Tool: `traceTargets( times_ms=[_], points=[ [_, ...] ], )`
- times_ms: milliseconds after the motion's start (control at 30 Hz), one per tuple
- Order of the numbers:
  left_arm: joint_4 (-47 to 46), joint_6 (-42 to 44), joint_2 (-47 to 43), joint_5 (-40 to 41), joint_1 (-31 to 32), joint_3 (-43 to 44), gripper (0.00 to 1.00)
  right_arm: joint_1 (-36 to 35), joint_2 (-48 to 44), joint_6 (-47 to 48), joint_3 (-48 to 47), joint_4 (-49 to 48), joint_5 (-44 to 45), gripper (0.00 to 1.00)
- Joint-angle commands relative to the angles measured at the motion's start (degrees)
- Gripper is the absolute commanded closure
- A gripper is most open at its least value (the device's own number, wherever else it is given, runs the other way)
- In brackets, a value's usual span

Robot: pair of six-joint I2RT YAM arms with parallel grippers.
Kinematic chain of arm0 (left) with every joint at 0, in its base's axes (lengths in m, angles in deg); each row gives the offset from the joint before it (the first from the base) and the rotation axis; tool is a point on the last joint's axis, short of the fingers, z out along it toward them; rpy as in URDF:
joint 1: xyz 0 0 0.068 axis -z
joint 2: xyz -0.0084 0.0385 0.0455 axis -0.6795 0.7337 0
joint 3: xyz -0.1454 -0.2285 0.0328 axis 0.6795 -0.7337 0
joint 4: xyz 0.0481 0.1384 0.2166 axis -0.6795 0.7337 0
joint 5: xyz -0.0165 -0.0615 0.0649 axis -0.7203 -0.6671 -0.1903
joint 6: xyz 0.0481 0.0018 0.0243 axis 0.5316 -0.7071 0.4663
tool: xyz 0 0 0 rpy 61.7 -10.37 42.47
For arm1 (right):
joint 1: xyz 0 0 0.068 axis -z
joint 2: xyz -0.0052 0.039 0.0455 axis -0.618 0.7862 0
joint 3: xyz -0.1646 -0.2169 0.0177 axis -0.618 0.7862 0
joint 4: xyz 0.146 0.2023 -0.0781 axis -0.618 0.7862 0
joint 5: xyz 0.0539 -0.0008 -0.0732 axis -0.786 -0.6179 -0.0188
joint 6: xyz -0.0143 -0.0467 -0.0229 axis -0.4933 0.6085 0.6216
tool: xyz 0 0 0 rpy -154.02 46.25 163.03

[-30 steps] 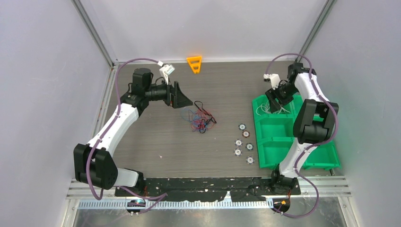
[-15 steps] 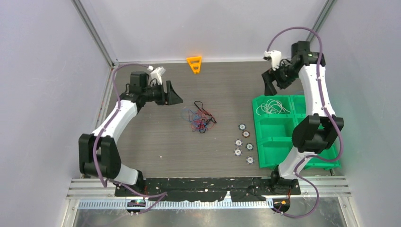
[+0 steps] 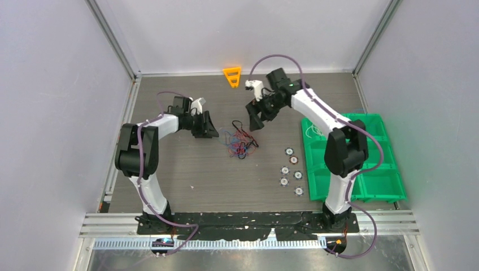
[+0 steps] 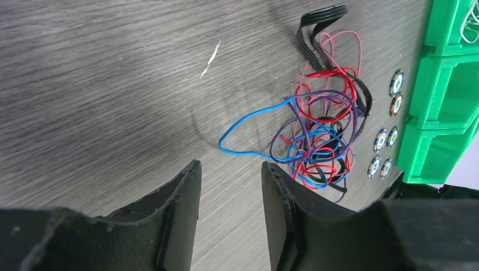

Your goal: Untangle the cables

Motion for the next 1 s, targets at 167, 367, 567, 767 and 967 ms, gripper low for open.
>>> traceTargets(
  times_ms=[167, 367, 567, 767, 967],
  points=[
    [-6.64, -2.32, 5.01, -4.84, 0.89, 0.79, 0.59, -5.58, 10.94, -6.9, -2.18, -12.49, 7.14, 0.15],
    [-6.29, -4.34, 6.72, -4.66, 3.16, 2.04, 0.74, -8.07, 14.62, -6.73, -1.42, -13.79, 11.47, 0.17],
    [-10.85, -5.01, -3.96, -10.49, 2.15, -3.01, 1.0, -8.36, 14.39, -4.04, 3.76, -14.99, 19.79, 0.34],
    [-10.72, -5.27, -23.98, -15.67, 1.84, -5.15, 1.0, -8.34, 11.7, -2.02, 9.02, -16.23, 23.88, 0.5],
    [-11.11, -11.75, -37.28, -15.99, 1.63, 0.18, 1.0, -8.33, 11.73, -0.16, 10.49, -15.69, 26.71, 0.56]
  ],
)
